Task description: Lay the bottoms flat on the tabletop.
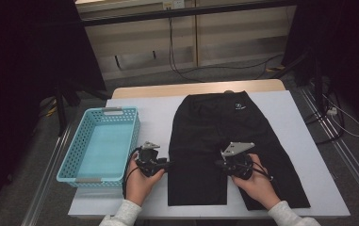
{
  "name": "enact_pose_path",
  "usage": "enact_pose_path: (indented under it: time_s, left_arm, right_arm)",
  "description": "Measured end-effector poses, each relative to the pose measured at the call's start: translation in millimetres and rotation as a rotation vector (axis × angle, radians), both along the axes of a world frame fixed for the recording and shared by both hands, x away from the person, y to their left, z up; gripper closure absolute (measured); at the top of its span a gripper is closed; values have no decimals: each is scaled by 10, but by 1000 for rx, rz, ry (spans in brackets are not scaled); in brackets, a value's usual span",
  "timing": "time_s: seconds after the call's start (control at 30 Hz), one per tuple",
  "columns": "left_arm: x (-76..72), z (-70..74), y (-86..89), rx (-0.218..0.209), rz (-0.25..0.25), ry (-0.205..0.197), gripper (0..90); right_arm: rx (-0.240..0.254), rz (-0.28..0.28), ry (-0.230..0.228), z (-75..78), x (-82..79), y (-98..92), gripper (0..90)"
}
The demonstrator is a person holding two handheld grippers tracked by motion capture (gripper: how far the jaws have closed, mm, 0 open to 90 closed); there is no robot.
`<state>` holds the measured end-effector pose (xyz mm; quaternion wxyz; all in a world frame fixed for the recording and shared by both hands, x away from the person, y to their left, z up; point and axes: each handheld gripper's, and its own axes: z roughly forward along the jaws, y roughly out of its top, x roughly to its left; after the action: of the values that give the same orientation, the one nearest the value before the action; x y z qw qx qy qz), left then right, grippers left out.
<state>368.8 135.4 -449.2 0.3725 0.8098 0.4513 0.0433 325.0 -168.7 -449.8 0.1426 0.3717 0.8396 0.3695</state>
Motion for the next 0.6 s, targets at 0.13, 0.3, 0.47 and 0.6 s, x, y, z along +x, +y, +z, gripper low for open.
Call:
enact_pose_path:
  time_s: [0.13, 0.3, 0.47, 0.6]
  left_arm:
    - [5, -8, 9, -14, 2, 6, 591]
    - [-3, -7, -10, -17, -12, 13, 571]
    - [-11, -18, -43, -41, -21, 21, 570]
    - [-21, -17, -78, -33, -34, 31, 623]
  right_arm:
    - [40, -6, -11, 113, -26, -135, 900]
    - [46, -29, 8, 86, -25, -251, 900]
    - [27, -22, 16, 52, -21, -240, 898]
    - [26, -20, 20, 38, -24, -240, 900]
